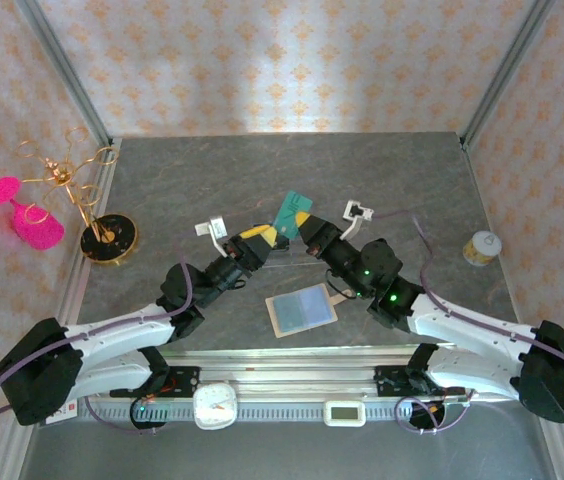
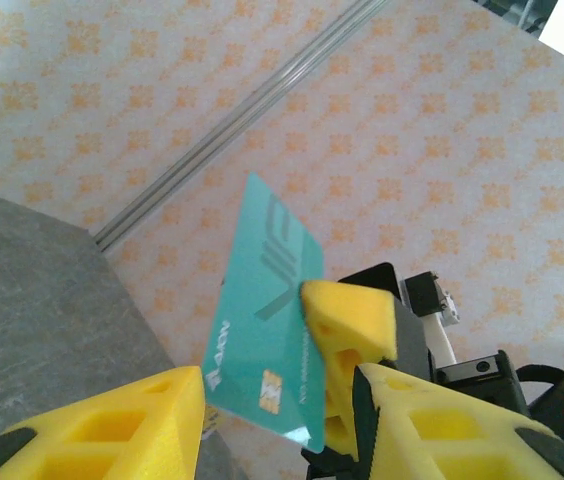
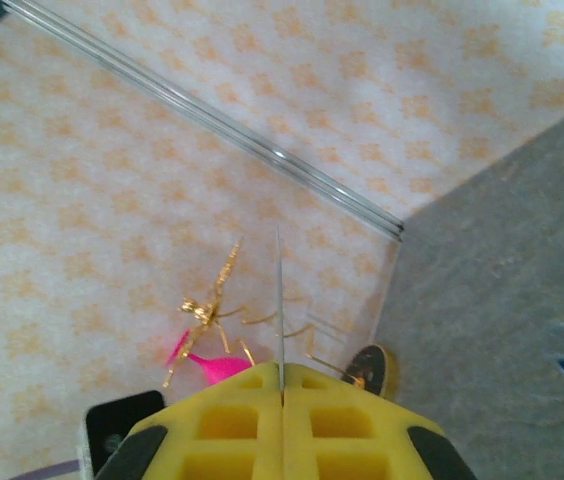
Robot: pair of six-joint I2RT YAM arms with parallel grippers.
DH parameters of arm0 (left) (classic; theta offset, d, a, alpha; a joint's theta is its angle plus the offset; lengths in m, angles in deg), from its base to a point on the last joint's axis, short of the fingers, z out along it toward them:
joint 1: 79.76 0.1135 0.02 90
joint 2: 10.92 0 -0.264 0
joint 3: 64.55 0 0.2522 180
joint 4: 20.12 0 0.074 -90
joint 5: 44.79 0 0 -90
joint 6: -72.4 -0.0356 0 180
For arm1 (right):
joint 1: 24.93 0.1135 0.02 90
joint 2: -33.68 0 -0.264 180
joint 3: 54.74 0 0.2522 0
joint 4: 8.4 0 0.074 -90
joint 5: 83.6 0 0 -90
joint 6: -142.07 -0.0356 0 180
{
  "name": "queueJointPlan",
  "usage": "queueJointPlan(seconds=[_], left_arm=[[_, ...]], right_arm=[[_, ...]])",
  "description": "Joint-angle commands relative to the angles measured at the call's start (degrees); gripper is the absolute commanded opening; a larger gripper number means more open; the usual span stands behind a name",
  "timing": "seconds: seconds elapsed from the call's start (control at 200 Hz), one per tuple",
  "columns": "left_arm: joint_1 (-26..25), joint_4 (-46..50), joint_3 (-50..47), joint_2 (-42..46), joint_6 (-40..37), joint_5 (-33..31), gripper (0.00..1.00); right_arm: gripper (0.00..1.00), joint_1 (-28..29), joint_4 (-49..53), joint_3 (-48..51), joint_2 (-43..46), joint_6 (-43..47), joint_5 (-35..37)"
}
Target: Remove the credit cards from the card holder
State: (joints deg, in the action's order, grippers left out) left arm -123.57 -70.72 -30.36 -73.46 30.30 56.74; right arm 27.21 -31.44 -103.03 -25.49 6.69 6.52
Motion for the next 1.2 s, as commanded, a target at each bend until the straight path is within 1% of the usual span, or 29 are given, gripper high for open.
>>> queueJointPlan(seconds=[0.0, 0.165, 0.245, 0.285, 0.36, 0.385, 0.511, 0.661, 0.686, 0.741, 0.786, 0.856, 0.906, 0.966, 0.991, 1.026, 1.036, 1.091, 1.136, 1.196], left_arm=[[0.3, -6.2, -0.6, -0.3, 1.2, -0.5, 0.41], [0.3, -8.4, -0.8, -0.9, 1.8, -0.7, 0.40], [0.2, -9.6, -1.1, -1.0, 1.7, -0.7, 0.38], [0.2, -9.9, -1.1, -1.0, 1.7, -0.8, 0.33], [0.4, -10.7, -1.2, -1.0, 1.6, -1.3, 0.22], [0.4, -10.8, -1.1, -0.9, 1.6, -1.4, 0.20], [0.9, -10.6, -0.7, -0.5, 1.4, -1.6, 0.17], [1.7, -8.8, -0.7, 0.6, 1.1, -1.8, 0.17], [1.8, -8.7, -0.7, 0.7, 1.0, -1.7, 0.14], [1.9, -7.6, -0.4, 0.9, 0.5, -1.4, 0.01], [2.2, -6.2, 0.5, 1.2, -0.4, 0.0, 0.00], [3.2, -0.4, 2.4, 1.9, -2.5, 2.6, 0.00], [4.4, 4.8, 4.2, 2.6, -4.8, 5.6, 0.00], [6.7, 12.0, 7.3, 2.7, -8.8, 11.2, 0.00], [7.8, 16.9, 9.4, 2.3, -10.7, 14.2, 0.00], [9.2, 24.0, 12.5, 1.3, -13.8, 17.5, 0.00], [9.4, 25.8, 13.6, 0.9, -15.7, 18.4, 0.00], [9.9, 35.1, 18.8, -1.4, -22.5, 22.3, 0.00], [9.9, 42.0, 22.8, -3.4, -28.2, 22.8, 0.00], [10.0, 47.8, 26.0, -5.7, -34.8, 23.1, 0.00]], right_arm=[[0.00, 1.0, -4.9, -2.2, -0.4, 1.7, 2.9], [0.00, 1.6, -6.2, -2.3, -1.9, 2.0, 1.0], [0.00, 1.9, -5.6, -2.1, -2.5, 2.1, 0.8], [0.00, 2.1, -6.1, -1.7, -2.7, 2.0, 0.6], [0.00, 3.0, -6.9, -1.1, -3.5, 2.7, 0.3], [0.00, 3.3, -6.7, -0.9, -3.7, 2.9, 0.5], [0.00, 5.0, -6.2, 0.1, -4.8, 3.5, 0.3], [0.00, 5.7, -5.6, 1.9, -4.7, 3.2, -0.1], [0.00, 5.7, -5.3, 2.2, -4.6, 3.1, -0.1], [0.00, 5.8, -4.6, 2.5, -4.2, 3.4, -0.5], [0.00, 5.8, -2.1, 1.9, -3.7, 4.6, -1.4], [0.07, 5.7, 5.3, 0.1, -1.7, 7.5, -1.1], [0.08, 4.9, 12.6, -1.2, 0.9, 10.0, -0.8], [0.08, 2.3, 18.7, -0.7, 4.9, 12.0, -3.1], [0.08, 0.6, 20.7, -0.1, 7.0, 12.4, -4.9], [0.09, -1.6, 23.5, 1.1, 9.9, 12.3, -6.5], [0.09, -2.3, 24.2, 1.5, 10.8, 12.3, -6.7], [0.09, -5.3, 27.4, 3.8, 15.5, 12.7, -8.0], [0.09, -7.4, 30.6, 5.1, 18.8, 12.7, -8.0], [0.08, -9.6, 34.2, 6.5, 22.7, 12.7, -7.9]])
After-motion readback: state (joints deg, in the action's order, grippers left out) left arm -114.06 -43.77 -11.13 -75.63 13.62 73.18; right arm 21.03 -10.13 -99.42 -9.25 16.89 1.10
